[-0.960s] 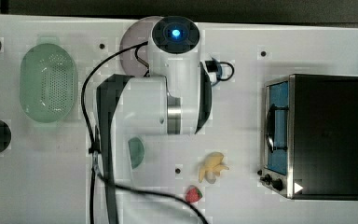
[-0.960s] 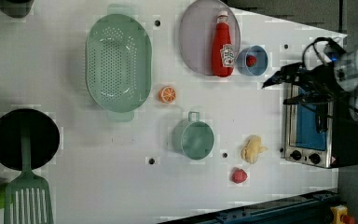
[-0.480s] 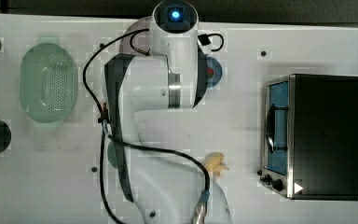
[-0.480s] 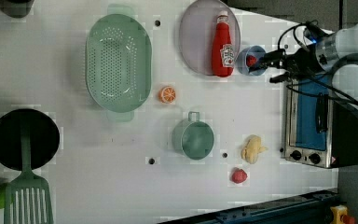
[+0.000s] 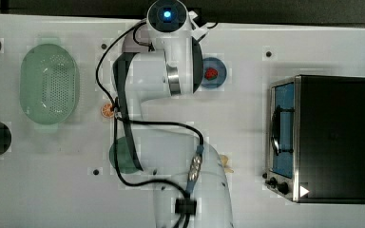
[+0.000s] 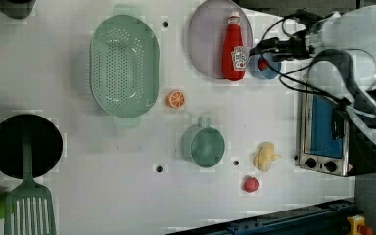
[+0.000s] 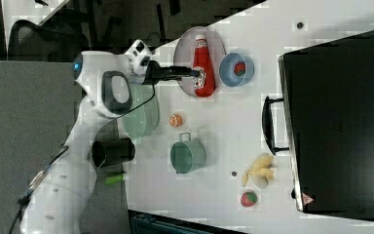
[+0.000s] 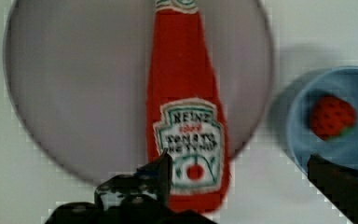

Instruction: Pick ketchup from plate and place it on table.

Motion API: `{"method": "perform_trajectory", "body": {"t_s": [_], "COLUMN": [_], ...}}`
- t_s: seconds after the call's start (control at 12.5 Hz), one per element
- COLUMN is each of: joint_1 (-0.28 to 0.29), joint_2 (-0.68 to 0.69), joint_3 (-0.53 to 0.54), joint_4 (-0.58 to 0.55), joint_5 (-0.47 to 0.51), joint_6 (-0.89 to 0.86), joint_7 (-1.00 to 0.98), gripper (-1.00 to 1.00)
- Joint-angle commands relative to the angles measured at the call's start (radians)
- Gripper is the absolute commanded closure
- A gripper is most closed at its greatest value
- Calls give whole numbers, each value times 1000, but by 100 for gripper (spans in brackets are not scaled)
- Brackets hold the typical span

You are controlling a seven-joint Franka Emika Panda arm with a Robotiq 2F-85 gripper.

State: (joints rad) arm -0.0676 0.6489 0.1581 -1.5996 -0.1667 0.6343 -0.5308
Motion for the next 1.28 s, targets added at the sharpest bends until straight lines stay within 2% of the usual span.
{"method": "perform_trajectory", "body": {"t_s": [0.08, 0.56, 0.96, 1.04, 1.28], "joint_1": [22, 29, 31, 31, 31], "joint_2": [62, 191, 237, 239, 238], "joint_3": [5, 1, 0, 0, -1], "joint_4": [46, 106, 130, 130, 135], "joint_5": [-1, -20, -20, -20, -20], "joint_6": [69, 146, 178, 181, 187], "joint_7": [-56, -56, -55, -54, -53], "gripper": [-100, -100, -100, -92, -19]}}
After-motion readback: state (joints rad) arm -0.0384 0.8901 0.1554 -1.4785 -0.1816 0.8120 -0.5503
